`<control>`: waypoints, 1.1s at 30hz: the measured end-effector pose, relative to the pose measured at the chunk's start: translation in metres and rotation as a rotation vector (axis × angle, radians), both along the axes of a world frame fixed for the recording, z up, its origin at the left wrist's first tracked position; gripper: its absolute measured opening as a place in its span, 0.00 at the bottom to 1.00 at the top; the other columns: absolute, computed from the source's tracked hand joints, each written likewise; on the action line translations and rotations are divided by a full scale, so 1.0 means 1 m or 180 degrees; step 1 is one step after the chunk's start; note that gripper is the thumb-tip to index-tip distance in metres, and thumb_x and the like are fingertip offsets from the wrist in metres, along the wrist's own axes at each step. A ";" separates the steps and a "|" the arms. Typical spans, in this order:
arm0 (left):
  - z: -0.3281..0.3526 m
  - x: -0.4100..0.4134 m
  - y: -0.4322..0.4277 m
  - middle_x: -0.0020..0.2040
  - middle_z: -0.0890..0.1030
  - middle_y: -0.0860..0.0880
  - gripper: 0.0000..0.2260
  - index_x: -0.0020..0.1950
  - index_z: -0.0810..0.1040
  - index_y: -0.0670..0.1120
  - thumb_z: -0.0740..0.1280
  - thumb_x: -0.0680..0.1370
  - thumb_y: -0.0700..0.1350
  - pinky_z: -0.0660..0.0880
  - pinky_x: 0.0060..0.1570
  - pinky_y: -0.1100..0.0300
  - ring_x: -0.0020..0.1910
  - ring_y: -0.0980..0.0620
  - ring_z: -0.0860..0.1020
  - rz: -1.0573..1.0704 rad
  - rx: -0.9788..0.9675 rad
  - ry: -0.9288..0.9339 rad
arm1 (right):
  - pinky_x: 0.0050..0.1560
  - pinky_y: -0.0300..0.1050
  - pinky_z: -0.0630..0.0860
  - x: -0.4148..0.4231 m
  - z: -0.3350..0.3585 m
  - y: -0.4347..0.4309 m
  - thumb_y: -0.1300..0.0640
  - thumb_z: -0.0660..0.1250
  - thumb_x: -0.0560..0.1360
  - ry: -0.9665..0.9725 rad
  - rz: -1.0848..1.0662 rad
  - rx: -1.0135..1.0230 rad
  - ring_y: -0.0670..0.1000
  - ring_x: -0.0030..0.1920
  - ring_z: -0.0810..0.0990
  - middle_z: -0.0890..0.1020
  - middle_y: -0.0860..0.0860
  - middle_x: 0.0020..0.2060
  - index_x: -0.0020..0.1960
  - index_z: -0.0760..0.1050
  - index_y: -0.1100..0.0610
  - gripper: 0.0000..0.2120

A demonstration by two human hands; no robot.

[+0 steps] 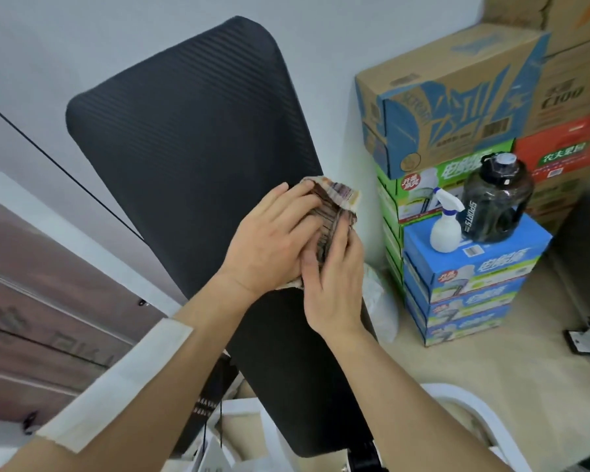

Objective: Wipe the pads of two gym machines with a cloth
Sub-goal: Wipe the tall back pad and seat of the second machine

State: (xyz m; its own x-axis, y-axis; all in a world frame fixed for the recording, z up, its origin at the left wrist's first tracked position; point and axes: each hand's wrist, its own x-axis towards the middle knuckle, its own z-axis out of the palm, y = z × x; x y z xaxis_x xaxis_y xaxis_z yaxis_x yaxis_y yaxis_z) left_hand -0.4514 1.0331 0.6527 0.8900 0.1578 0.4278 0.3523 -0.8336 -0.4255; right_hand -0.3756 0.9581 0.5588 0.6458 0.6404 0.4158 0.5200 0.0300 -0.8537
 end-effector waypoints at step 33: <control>-0.044 -0.001 -0.023 0.73 0.72 0.42 0.19 0.71 0.73 0.38 0.59 0.80 0.35 0.63 0.75 0.47 0.75 0.44 0.67 0.0478 -0.0664 -0.1138 | 0.43 0.47 0.68 0.020 0.027 0.036 0.44 0.52 0.82 0.0250 -0.0532 -0.0290 0.55 0.52 0.80 0.81 0.54 0.53 0.63 0.73 0.55 0.20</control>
